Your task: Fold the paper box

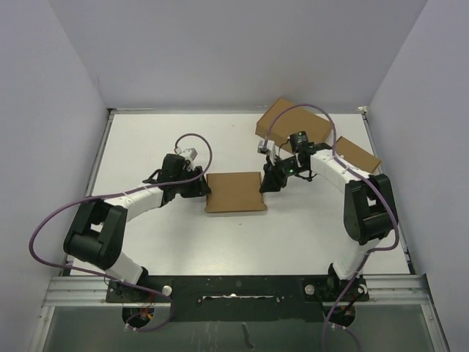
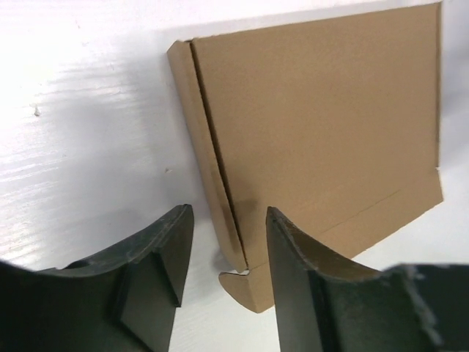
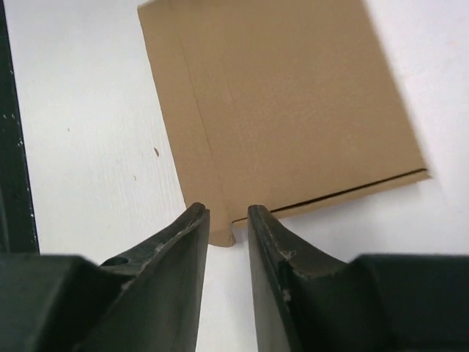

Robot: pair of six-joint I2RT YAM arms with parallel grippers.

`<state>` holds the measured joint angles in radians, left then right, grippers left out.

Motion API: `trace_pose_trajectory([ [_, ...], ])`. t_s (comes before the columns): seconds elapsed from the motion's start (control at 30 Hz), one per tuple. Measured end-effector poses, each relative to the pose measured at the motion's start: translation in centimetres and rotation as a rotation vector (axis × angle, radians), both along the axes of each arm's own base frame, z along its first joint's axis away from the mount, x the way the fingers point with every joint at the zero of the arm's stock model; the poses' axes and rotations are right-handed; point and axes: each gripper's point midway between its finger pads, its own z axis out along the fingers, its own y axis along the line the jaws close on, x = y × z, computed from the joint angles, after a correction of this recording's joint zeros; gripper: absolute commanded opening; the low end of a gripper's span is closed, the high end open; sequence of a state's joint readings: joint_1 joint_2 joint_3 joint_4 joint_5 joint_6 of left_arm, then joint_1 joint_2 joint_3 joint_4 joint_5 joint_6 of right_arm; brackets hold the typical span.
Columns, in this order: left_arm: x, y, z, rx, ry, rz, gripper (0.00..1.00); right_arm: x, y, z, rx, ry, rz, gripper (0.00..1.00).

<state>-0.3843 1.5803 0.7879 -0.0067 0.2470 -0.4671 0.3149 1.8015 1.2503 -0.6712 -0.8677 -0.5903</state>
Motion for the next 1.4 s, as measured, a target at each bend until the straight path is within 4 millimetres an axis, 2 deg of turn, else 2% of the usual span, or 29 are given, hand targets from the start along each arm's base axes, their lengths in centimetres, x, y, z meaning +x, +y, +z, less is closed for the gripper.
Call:
trace_pose_trajectory([
  [0.1, 0.2, -0.1, 1.6, -0.017, -0.039, 0.000, 0.48, 1.1, -0.7, 2.5, 0.080, -0.014, -0.066, 0.45],
  [0.17, 0.3, -0.1, 3.4, -0.036, -0.085, 0.001, 0.56, 1.9, -1.3, 3.3, 0.124, 0.003, -0.119, 0.50],
  [0.23, 0.4, -0.1, 5.5, -0.063, -0.150, 0.006, 0.70, 2.5, -1.8, 2.9, 0.145, 0.045, -0.169, 0.53],
  [0.3, 0.0, 0.2, 7.1, -0.090, -0.214, 0.015, 0.90, 2.8, -2.1, 1.9, 0.156, 0.112, -0.211, 0.55],
  [0.33, -0.3, 0.5, 7.7, -0.106, -0.245, 0.023, 0.97, 2.8, -2.1, 1.4, 0.159, 0.144, -0.223, 0.56],
  [0.37, -0.7, 0.8, 8.0, -0.120, -0.276, 0.031, 0.98, 2.8, -2.0, 0.7, 0.162, 0.183, -0.235, 0.57],
  [0.5, -2.1, 2.5, 7.4, -0.160, -0.323, 0.091, 0.98, 2.5, -1.8, -1.9, 0.165, 0.331, -0.276, 0.60],
  [0.67, -2.6, 4.2, 5.5, -0.200, -0.270, 0.169, 0.95, 2.2, -1.7, -3.2, 0.177, 0.436, -0.304, 0.58],
  [0.93, -2.1, 3.2, 4.9, -0.296, -0.212, 0.170, 0.92, 2.7, -1.8, -4.9, 0.171, 0.522, -0.345, 0.52],
  [1.4, -2.4, 2.4, 1.9, -0.345, -0.077, 0.203, 0.92, 2.7, -1.4, -5.4, 0.220, 0.642, -0.372, 0.25],
])
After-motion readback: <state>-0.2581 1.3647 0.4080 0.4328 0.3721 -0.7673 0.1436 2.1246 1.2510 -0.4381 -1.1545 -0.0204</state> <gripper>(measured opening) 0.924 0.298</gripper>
